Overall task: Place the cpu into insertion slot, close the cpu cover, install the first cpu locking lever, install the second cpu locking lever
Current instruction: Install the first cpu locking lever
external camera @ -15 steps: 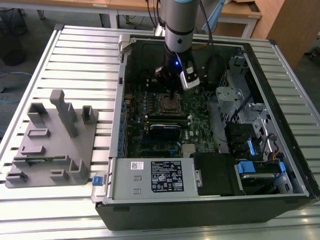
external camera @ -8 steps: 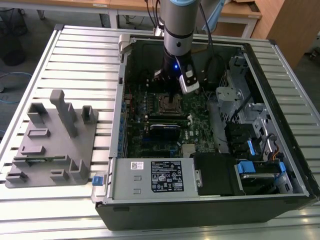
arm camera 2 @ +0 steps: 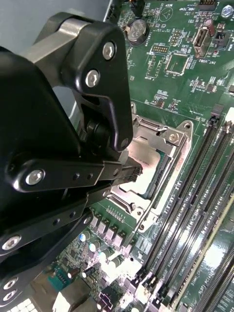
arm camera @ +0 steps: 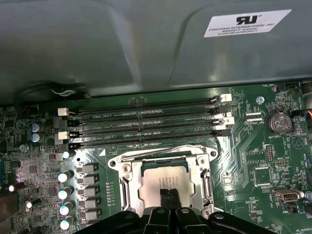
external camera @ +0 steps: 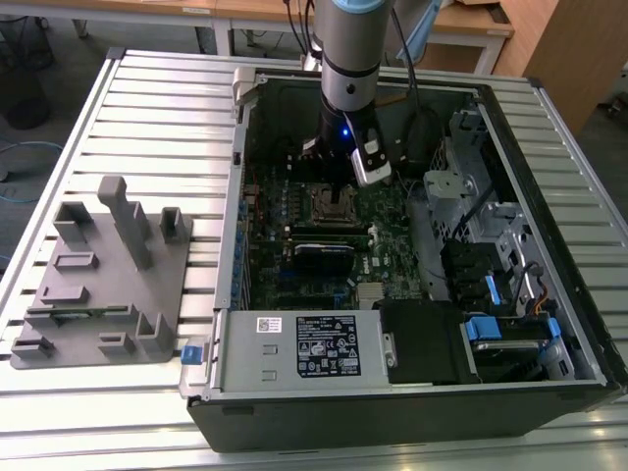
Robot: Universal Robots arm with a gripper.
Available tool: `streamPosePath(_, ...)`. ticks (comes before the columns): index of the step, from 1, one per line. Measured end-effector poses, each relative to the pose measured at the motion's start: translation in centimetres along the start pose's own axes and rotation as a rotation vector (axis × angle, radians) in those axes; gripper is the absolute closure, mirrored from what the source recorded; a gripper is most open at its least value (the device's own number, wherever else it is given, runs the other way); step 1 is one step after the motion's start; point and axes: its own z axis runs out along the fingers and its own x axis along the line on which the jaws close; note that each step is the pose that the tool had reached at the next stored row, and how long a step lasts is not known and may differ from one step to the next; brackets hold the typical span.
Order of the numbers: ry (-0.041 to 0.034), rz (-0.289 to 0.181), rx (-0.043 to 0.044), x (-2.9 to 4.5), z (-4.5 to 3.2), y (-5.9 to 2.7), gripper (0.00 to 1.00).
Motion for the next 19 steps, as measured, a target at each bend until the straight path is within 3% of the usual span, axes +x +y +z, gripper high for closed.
streamPosePath(8, 0.0002, -0.004, 0.0005, -0.01, -0.2, 0.02, 0.9)
streamPosePath(14, 0.0055, -0.053, 0.0249, -0.01, -0.2, 0.02, 0.9)
streamPosePath(19, 0.0062, -0.059, 0.0261, -0.07, -0.2, 0.02, 0.9)
